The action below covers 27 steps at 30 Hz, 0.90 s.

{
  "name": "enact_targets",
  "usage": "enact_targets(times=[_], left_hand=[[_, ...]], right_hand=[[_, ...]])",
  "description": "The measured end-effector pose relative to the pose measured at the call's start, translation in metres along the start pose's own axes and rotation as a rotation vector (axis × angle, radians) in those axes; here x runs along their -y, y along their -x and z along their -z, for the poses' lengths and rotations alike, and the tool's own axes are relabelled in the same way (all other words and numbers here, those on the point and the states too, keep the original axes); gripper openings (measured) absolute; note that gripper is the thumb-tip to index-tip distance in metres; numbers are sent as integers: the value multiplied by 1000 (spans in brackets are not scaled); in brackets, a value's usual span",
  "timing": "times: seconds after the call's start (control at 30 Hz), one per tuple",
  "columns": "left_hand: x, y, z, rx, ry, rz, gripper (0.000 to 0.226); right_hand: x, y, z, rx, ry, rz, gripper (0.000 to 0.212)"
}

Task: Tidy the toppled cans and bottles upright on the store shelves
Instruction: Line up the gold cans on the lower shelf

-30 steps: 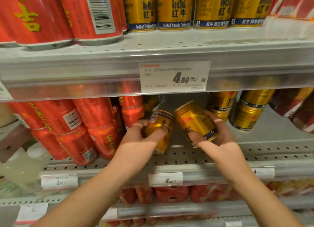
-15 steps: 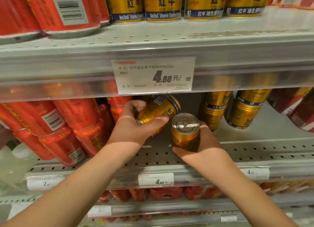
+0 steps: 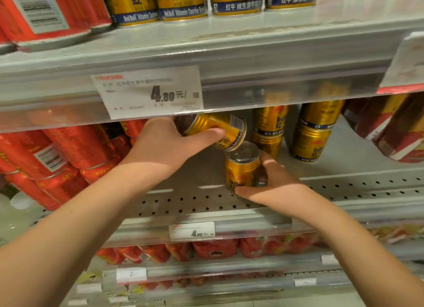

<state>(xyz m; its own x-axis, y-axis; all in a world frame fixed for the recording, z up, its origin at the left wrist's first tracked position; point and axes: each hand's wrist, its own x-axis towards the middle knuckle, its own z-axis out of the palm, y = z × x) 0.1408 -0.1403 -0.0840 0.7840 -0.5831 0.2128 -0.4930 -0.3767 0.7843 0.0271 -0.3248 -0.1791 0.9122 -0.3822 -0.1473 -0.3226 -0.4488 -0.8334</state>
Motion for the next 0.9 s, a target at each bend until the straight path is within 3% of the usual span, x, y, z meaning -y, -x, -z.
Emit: enact_targets(times=[0.13, 0.23, 0.3, 0.5, 0.63, 0.73, 0.9], left_hand=[[-7, 0, -2, 131, -9, -17, 31], [-11, -3, -9, 176, -23, -18, 26], [-14, -6, -12, 203, -17, -36, 19], [-17, -9, -13, 235, 6, -77, 27], [-3, -9, -13, 192, 101, -93, 38], [9, -10, -19, 130, 180, -73, 59], [46, -4, -48, 133, 34, 26, 63]], right_hand=[[-5, 1, -7, -62, -58, -6, 83], [-3, 3, -9, -79, -85, -24, 79], [-3, 3, -8, -94, -48, -12, 79], [2, -5, -13, 14, 163, 28, 86], [2, -4, -19, -74, 93, 48, 67], [0, -5, -27, -175, 15, 25, 52], [3, -5, -28, -308, 195, 32, 30]])
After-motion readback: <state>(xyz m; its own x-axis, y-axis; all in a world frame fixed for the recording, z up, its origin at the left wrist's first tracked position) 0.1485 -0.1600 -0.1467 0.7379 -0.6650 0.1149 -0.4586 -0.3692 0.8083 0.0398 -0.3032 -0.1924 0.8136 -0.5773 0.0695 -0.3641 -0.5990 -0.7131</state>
